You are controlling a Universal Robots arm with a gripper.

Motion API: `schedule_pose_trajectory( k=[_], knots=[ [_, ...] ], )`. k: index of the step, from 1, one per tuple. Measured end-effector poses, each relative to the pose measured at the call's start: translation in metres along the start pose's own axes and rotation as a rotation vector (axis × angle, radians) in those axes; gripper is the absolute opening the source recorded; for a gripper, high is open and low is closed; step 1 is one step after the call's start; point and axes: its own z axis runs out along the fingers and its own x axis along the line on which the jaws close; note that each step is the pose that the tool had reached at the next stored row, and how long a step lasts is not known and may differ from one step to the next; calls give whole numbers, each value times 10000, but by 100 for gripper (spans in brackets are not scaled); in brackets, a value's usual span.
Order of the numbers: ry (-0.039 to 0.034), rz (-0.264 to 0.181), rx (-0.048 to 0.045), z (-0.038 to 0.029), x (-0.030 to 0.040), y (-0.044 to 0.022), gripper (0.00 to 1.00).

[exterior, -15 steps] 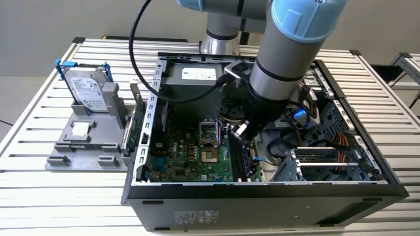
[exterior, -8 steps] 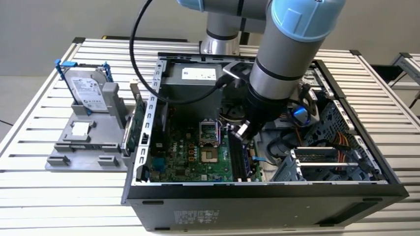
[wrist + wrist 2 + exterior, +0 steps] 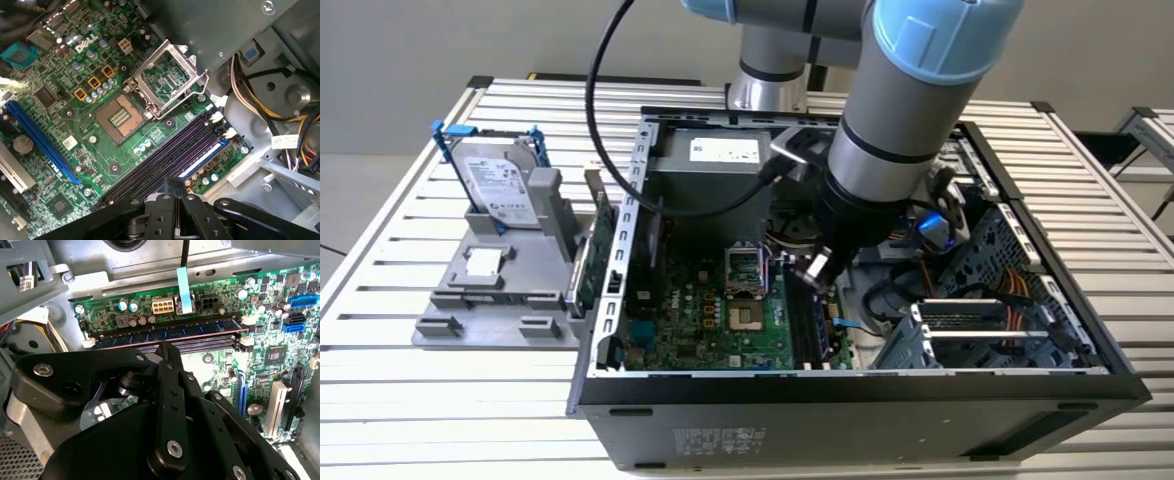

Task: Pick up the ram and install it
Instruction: 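Press down the ram until it locks into place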

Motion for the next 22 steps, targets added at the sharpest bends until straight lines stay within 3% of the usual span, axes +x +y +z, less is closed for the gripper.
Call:
schedule_pose_trajectory(
  k=[22],
  knots=[
    [127, -2624, -23, 0, -5, -6, 0]
  ],
)
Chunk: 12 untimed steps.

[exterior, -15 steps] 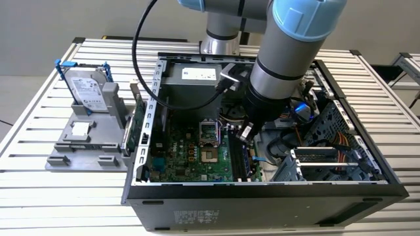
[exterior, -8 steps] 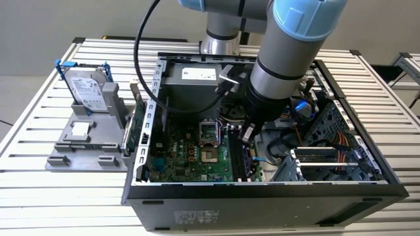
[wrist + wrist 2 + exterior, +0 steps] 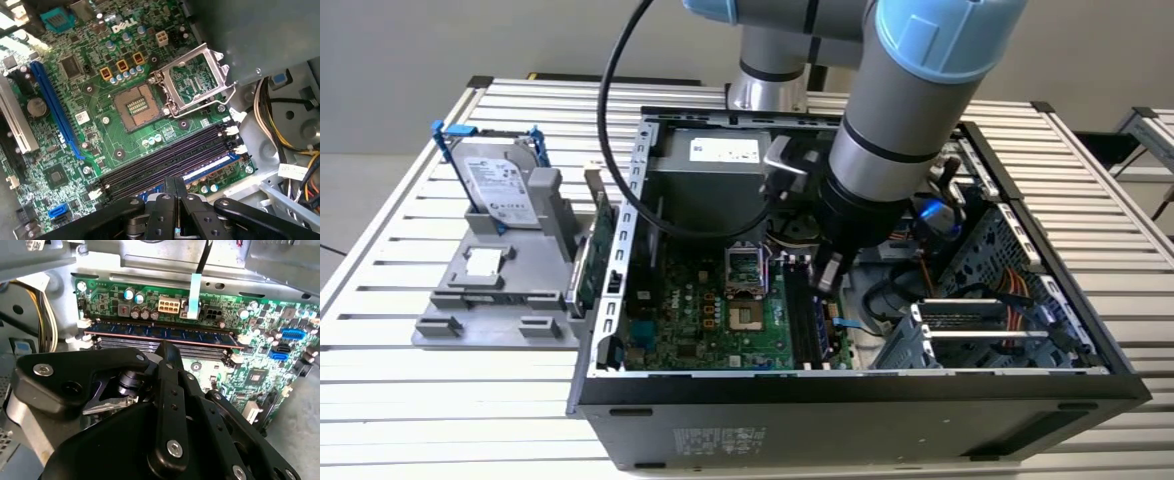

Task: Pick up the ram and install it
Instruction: 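Press down the ram until it locks into place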

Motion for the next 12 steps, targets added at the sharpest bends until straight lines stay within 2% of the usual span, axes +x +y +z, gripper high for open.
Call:
schedule_pose_trajectory(
  k=[12],
  knots=[
    [64, -1318, -11, 0, -1, -2, 0]
  ],
)
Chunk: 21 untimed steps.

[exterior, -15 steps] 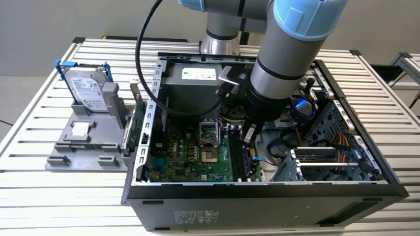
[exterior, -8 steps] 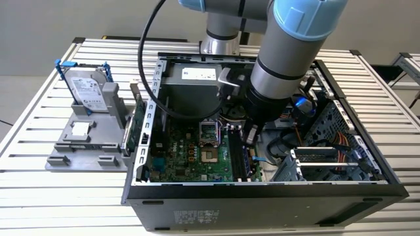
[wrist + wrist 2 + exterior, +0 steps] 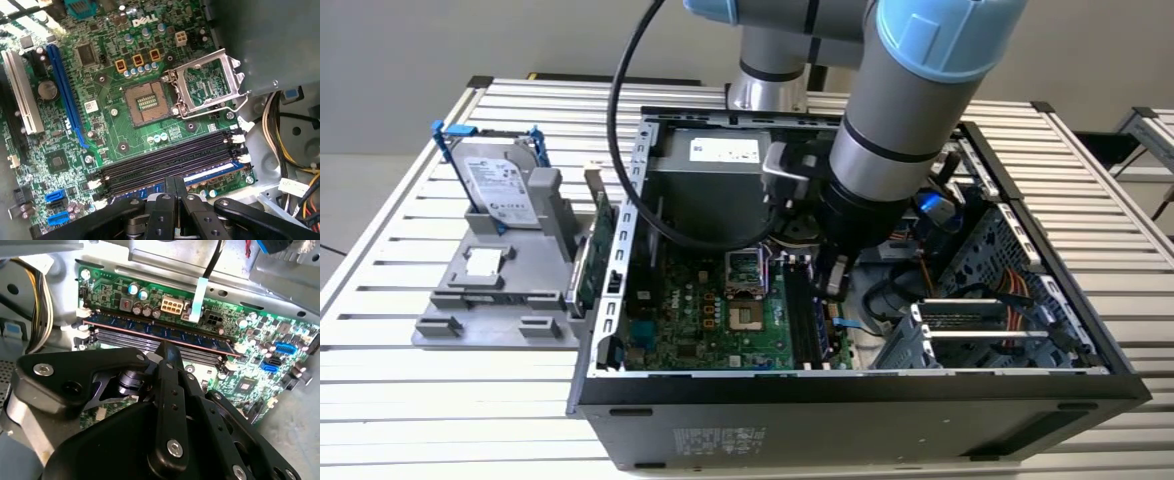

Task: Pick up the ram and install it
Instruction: 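Press down the ram until it locks into place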

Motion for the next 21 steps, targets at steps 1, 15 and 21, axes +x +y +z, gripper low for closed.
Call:
schedule_pose_trajectory(
  k=[1, 15, 21],
  knots=[
    [5, -113, 0, 0, 0, 0, 0],
    [72, -1577, 1, 1, -5, 1, 0],
    [104, -2316, 10, 1, -5, 0, 0]
  ],
)
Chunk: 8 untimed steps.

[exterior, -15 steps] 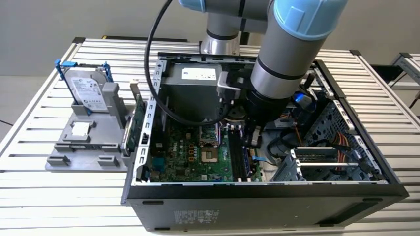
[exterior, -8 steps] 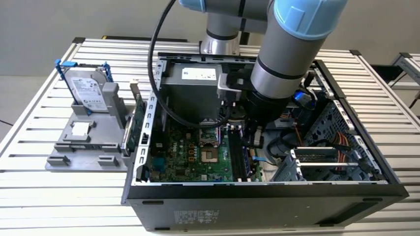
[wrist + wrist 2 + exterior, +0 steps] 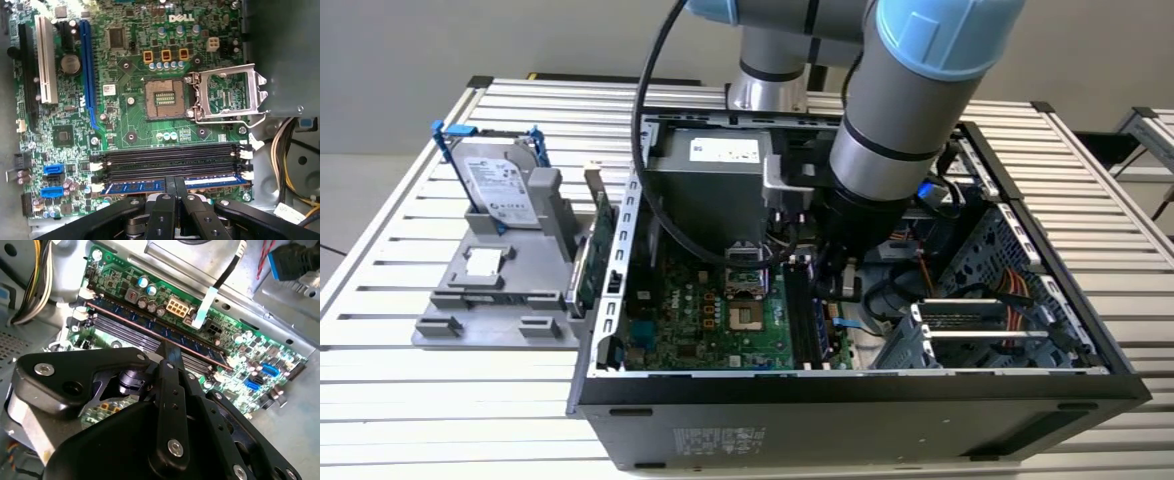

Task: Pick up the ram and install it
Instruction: 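Press down the ram until it locks into place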

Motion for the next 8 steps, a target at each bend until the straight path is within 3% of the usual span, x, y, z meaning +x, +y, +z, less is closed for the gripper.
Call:
schedule_pose_trajectory(
  k=[3, 8],
  knots=[
    [14, -332, 4, 0, 0, 0, 0],
    [16, -361, 5, 0, -1, -5, 0]
  ],
)
